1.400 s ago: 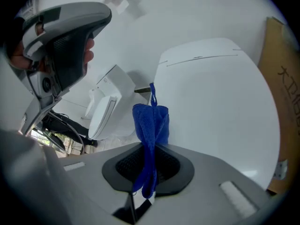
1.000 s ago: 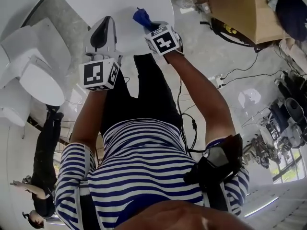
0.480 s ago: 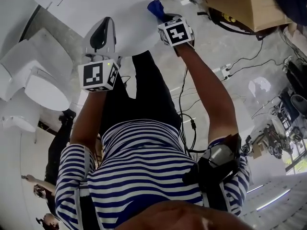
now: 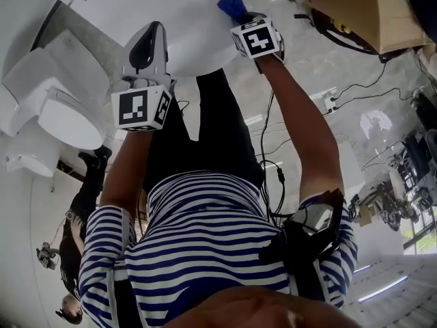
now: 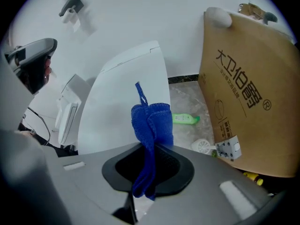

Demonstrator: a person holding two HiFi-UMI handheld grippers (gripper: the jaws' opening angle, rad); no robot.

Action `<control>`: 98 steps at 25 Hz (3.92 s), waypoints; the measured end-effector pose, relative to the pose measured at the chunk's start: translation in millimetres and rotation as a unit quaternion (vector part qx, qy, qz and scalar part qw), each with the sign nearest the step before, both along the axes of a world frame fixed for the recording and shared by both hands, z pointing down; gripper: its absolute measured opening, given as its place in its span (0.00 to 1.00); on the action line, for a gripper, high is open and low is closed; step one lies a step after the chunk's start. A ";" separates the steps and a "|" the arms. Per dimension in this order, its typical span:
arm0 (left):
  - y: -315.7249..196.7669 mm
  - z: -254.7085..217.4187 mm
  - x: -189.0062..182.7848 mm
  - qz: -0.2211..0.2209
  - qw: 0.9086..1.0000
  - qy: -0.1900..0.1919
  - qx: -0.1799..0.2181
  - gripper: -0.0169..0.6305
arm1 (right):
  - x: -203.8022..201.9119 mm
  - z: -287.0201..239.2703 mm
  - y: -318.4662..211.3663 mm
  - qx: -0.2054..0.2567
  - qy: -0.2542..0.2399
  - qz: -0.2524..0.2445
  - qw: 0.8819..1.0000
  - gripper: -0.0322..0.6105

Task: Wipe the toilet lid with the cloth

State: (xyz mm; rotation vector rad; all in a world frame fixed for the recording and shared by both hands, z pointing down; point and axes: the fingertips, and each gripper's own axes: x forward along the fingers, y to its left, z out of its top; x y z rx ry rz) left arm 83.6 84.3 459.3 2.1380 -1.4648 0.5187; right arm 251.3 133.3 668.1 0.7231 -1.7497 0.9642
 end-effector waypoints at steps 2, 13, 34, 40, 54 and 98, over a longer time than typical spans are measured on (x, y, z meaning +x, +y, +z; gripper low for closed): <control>-0.2 2.3 -5.6 -0.004 1.000 0.000 0.000 0.03 | -2.0 0.7 -1.1 0.001 -0.001 -0.003 1.000 0.13; 7.4 -1.4 -38.3 -0.035 0.999 0.003 0.006 0.03 | -41.8 0.4 30.9 -0.017 -0.006 -0.039 0.999 0.13; 50.3 1.7 -159.2 -0.124 0.992 -0.007 0.010 0.03 | -243.3 -1.4 152.8 -0.074 -0.094 -0.175 0.977 0.13; 51.5 11.9 -170.3 -0.132 0.991 -0.004 0.006 0.03 | -269.9 1.9 169.6 -0.088 -0.109 -0.188 0.972 0.13; 46.1 9.7 -174.2 -0.120 0.993 -0.009 0.004 0.03 | -289.3 -8.9 175.5 -0.093 -0.127 -0.182 0.971 0.13; 6.8 -4.7 28.1 0.030 1.000 -0.001 0.004 0.03 | 7.3 -1.2 52.4 -0.012 -0.018 0.005 1.000 0.13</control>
